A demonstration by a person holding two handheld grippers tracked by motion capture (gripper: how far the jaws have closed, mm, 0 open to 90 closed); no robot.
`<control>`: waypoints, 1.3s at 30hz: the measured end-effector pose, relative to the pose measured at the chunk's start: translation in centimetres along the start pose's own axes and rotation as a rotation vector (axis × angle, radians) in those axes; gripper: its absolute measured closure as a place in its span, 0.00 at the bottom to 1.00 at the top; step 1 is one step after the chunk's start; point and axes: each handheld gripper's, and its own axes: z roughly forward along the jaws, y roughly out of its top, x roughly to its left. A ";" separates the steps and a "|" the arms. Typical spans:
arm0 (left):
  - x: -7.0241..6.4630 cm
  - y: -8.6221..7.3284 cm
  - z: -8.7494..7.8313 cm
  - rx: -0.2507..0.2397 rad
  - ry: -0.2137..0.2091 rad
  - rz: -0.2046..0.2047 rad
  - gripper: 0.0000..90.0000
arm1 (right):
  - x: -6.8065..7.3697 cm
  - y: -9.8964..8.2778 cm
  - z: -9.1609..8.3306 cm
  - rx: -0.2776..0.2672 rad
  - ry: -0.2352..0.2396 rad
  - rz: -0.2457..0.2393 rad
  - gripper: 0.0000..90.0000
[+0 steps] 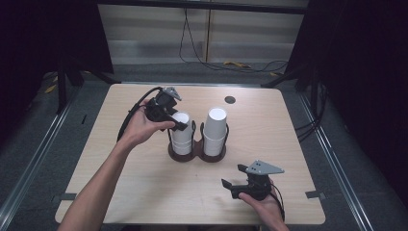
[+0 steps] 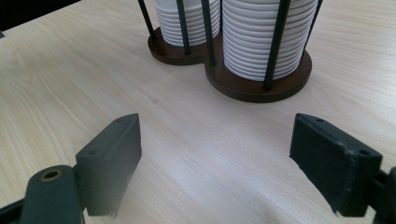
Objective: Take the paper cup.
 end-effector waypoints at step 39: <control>-1.2 0.1 -5.4 -0.197 0.037 -0.007 0.39 | 0.0 0.0 0.1 0.000 0.000 0.003 0.19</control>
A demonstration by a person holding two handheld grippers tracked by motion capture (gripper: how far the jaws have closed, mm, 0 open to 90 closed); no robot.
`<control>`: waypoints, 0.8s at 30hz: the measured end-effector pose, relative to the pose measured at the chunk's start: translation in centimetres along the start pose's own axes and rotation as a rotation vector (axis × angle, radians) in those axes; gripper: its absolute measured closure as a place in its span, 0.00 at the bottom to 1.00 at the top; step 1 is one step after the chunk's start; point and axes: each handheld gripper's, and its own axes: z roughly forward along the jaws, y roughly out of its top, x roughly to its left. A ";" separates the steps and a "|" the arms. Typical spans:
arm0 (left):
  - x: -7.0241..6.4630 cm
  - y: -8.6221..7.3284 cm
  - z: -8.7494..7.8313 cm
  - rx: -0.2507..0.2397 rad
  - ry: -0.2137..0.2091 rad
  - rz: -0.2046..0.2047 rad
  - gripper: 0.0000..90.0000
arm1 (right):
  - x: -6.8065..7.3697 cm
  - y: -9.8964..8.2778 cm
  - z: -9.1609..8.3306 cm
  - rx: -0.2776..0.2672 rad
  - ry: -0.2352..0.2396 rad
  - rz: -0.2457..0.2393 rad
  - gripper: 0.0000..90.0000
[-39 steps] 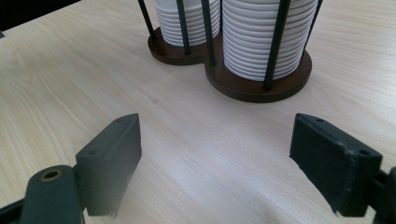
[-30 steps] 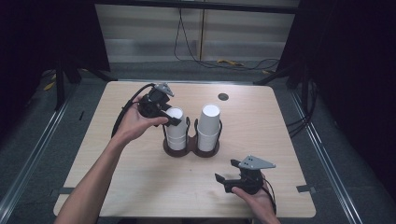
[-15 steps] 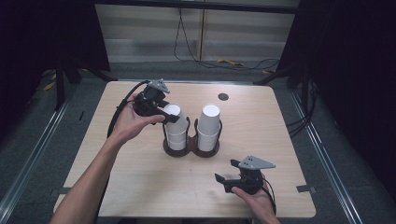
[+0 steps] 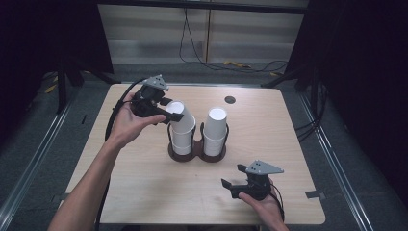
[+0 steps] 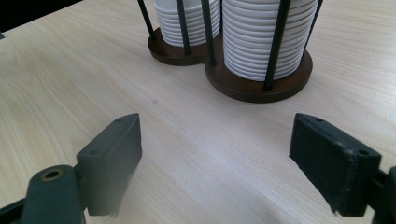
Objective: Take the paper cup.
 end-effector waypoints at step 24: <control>-0.9 -1.5 -3.5 -0.142 0.010 -0.031 0.40 | 0.0 0.1 -0.1 -0.011 -0.004 0.004 0.19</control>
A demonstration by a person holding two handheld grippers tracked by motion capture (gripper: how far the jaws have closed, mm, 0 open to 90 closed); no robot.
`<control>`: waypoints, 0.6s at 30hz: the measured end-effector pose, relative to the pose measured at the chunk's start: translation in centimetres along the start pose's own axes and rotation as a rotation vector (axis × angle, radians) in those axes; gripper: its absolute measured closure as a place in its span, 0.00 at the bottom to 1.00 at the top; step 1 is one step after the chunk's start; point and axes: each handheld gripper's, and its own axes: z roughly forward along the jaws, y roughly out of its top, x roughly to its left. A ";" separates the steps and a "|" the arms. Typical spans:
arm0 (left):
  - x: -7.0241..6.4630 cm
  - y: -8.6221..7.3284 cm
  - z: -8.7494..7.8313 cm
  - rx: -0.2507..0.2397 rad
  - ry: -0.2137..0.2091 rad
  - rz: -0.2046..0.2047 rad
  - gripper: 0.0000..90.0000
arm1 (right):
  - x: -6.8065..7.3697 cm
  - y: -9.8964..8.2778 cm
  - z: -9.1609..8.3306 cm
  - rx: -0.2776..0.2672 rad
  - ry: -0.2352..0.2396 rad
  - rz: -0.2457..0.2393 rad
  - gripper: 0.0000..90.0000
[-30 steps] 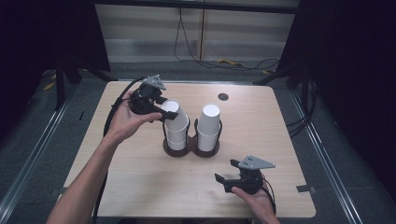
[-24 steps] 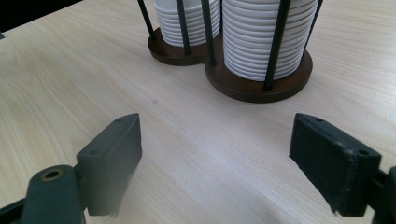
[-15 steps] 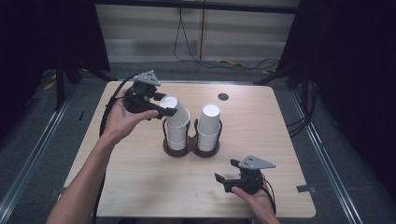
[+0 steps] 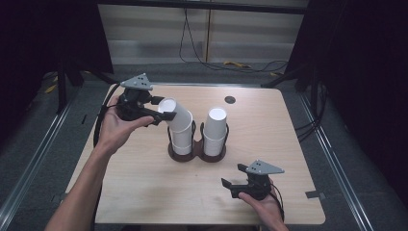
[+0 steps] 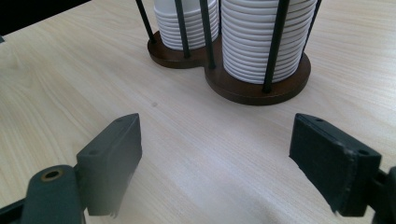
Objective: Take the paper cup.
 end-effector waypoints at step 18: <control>-1.2 -2.4 -2.5 -0.086 -0.031 0.019 0.40 | 0.1 0.7 -0.5 -0.063 0.020 -0.001 0.18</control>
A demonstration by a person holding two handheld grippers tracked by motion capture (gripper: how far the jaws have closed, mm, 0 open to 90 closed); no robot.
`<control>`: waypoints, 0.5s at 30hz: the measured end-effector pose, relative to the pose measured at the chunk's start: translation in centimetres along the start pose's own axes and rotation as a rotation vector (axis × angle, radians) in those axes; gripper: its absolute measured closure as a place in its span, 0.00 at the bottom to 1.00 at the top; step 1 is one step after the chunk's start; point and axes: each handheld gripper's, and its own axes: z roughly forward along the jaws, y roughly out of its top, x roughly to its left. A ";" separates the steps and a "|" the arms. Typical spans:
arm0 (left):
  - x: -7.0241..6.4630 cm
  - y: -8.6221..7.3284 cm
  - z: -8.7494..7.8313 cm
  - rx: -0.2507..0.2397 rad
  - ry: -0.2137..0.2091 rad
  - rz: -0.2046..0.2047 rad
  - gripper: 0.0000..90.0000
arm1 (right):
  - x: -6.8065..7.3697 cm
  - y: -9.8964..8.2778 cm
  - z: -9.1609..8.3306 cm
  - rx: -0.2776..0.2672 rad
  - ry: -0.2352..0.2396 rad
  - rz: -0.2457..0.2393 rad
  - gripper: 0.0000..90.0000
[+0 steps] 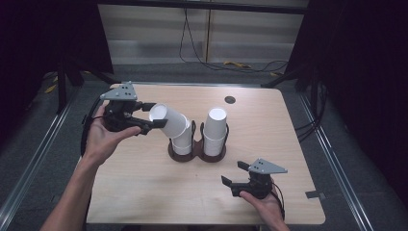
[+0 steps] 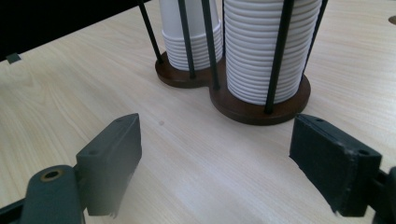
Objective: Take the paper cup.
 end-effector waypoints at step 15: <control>-1.6 -2.2 0.9 -0.010 -0.080 0.004 0.40 | 1.5 1.9 0.7 -0.060 0.086 -0.033 0.17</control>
